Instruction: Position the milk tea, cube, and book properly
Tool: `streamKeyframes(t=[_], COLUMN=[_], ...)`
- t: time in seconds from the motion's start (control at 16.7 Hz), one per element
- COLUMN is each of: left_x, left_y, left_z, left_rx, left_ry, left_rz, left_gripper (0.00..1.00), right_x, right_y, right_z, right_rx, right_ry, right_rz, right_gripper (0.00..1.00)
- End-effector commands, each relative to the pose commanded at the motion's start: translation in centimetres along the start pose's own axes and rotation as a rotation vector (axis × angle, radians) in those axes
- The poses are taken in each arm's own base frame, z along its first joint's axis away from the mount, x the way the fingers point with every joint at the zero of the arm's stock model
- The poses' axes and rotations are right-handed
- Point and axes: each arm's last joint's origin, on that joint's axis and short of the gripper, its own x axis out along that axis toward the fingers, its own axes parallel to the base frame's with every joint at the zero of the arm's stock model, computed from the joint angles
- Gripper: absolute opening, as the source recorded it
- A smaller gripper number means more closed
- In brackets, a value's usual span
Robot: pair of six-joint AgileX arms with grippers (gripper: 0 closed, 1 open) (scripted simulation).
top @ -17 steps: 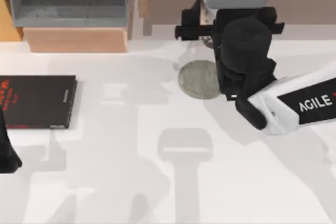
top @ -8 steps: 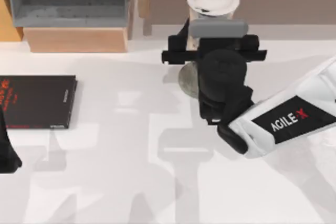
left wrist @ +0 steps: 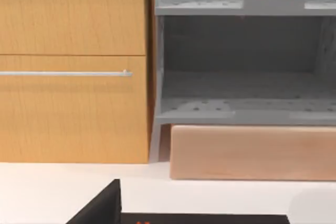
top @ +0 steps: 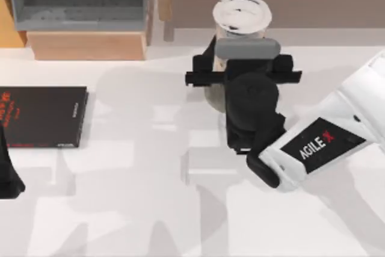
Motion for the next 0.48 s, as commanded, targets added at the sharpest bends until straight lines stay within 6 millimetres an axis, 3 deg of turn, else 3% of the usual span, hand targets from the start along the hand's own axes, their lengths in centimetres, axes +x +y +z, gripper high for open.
streamKeyframes(t=[0.24,0.48], left_x=[0.0,0.0], left_y=[0.0,0.0], left_z=[0.0,0.0], left_rx=[0.0,0.0], left_ry=[0.0,0.0], left_rz=[0.0,0.0], left_gripper=[1.0,1.0], right_x=[-0.01,-0.01], right_y=[0.01,0.01], right_z=[-0.08,-0.08], right_rx=[0.001,0.001], right_ry=[-0.001,-0.001], right_rz=[0.0,0.0], right_gripper=[0.0,0.3])
